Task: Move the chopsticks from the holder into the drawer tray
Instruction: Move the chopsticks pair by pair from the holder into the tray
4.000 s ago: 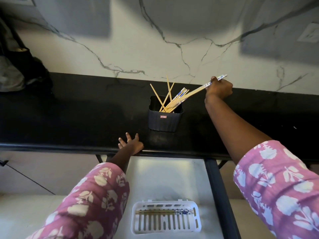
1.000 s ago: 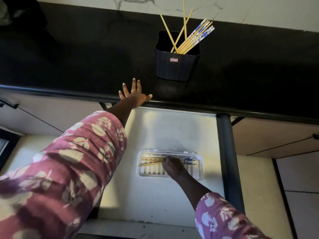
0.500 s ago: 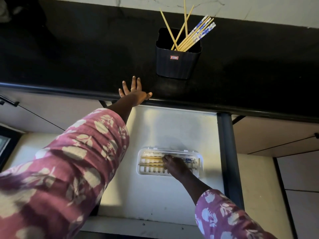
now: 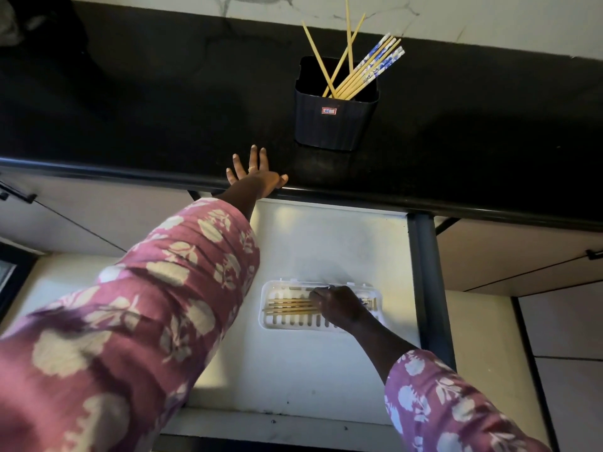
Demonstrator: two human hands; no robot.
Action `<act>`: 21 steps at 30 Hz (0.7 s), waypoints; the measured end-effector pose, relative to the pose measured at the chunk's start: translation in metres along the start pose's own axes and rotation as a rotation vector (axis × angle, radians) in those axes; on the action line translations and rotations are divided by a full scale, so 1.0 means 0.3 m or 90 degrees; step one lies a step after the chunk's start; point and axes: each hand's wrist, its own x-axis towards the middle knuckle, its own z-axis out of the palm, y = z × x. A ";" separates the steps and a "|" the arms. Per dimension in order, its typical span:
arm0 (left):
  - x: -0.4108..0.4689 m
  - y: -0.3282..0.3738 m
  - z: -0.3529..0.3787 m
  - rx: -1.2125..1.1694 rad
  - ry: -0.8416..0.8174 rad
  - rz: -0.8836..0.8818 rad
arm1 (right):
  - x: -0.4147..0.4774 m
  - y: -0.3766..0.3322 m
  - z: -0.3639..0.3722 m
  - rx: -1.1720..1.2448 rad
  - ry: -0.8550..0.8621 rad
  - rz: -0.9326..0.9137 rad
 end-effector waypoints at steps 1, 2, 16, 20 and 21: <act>-0.002 -0.001 0.001 -0.001 -0.003 -0.002 | 0.000 0.006 -0.036 0.005 0.074 -0.033; -0.004 0.000 0.000 -0.002 -0.003 -0.001 | 0.005 0.020 -0.063 0.003 0.158 -0.059; -0.006 -0.005 -0.016 0.005 -0.024 0.009 | 0.266 0.457 -0.678 -0.111 0.668 0.126; 0.005 -0.006 -0.016 0.009 -0.030 0.013 | 0.334 0.522 -0.810 0.072 0.592 0.361; 0.007 -0.006 -0.012 0.009 -0.029 0.012 | 0.349 0.534 -0.839 0.146 0.573 0.440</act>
